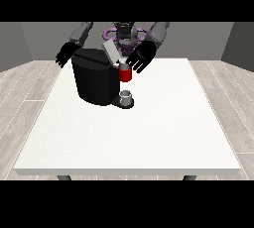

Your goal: Insert the coffee pod into the coffee machine and close the lid

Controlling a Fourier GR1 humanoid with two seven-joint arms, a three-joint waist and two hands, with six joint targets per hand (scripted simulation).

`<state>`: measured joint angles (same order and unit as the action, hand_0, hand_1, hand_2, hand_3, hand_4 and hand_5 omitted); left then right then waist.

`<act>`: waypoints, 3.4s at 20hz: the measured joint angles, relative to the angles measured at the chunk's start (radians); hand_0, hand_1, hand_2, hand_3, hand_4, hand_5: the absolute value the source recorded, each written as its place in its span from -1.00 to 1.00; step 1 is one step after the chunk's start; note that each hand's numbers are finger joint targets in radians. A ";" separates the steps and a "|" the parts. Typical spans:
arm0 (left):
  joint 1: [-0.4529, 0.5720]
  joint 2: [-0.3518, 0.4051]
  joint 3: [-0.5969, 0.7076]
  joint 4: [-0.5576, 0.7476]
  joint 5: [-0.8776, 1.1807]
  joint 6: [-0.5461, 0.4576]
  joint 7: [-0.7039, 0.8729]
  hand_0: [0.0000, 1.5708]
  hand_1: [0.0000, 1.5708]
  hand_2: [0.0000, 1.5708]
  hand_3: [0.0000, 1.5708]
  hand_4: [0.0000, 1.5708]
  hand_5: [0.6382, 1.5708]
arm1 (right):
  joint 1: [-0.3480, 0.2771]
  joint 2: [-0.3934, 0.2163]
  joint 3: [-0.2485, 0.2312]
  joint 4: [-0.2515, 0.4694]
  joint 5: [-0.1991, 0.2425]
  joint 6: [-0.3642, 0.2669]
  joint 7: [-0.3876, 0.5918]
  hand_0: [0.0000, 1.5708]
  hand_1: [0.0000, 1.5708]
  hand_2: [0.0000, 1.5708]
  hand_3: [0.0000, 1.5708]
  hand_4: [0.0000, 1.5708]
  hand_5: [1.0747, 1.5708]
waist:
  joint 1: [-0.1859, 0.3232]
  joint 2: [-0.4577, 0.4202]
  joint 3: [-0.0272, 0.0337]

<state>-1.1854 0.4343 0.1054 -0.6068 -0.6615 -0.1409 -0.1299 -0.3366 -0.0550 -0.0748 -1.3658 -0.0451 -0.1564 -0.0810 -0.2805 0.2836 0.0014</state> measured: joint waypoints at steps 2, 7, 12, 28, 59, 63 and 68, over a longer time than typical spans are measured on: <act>0.002 0.007 -0.002 0.003 -0.006 -0.002 -0.009 0.34 0.34 0.41 0.19 -0.50 1.00 | 0.006 0.008 0.007 -0.004 0.008 -0.011 0.002 -1.00 -1.00 -1.00 -1.00 -0.45 1.00 | 0.001 -0.004 -0.0001; 0.004 0.002 -0.009 0.004 -0.020 -0.004 -0.004 0.37 0.37 0.43 0.23 -0.54 1.00 | 0.011 0.023 0.014 0.002 0.014 -0.027 0.004 -1.00 -1.00 -1.00 -1.00 -0.42 1.00 | 0.009 -0.020 -0.0007; 0.008 -0.007 -0.017 -0.006 -0.032 0.004 -0.024 -0.28 -0.28 0.03 -0.18 -0.70 1.00 | -0.015 0.006 -0.003 0.010 0.008 -0.027 0.018 -1.00 -1.00 -1.00 -1.00 -0.47 1.00 | 0.019 -0.015 0.0001; 0.039 0.002 -0.059 -0.006 -0.090 -0.063 -0.040 -1.00 -1.00 -1.00 -1.00 -1.00 1.00 | 0.028 0.011 -0.003 0.030 0.005 -0.025 0.000 -1.00 -1.00 -1.00 -1.00 -0.50 1.00 | 0.033 -0.067 -0.0007; 0.528 -0.328 0.253 -0.072 0.366 -0.104 -0.124 -1.00 -1.00 -1.00 -1.00 -1.00 1.00 | 0.169 -0.107 0.006 -0.090 -0.050 0.135 0.100 -1.00 -1.00 -1.00 -1.00 -1.00 1.00 | 0.306 -0.515 -0.0019; 0.575 -0.357 0.250 -0.119 0.411 -0.135 -0.112 -1.00 -1.00 -1.00 -1.00 -0.93 1.00 | 0.135 -0.113 0.024 -0.097 -0.036 0.146 0.126 -1.00 -1.00 -1.00 -1.00 -1.00 1.00 | 0.354 -0.518 -0.0015; 0.647 -0.391 0.235 -0.197 0.464 -0.178 -0.098 -1.00 -1.00 -1.00 -1.00 -1.00 1.00 | 0.104 -0.126 0.038 -0.081 -0.004 0.155 0.127 -1.00 -1.00 -1.00 -1.00 -0.79 1.00 | 0.411 -0.507 -0.0016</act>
<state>-0.5383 0.0436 0.3407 -0.8037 -0.1977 -0.3192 -0.2278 -0.2326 -0.1807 -0.0367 -1.4467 -0.0486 -0.0011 0.0460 0.1307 -0.2237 -0.0002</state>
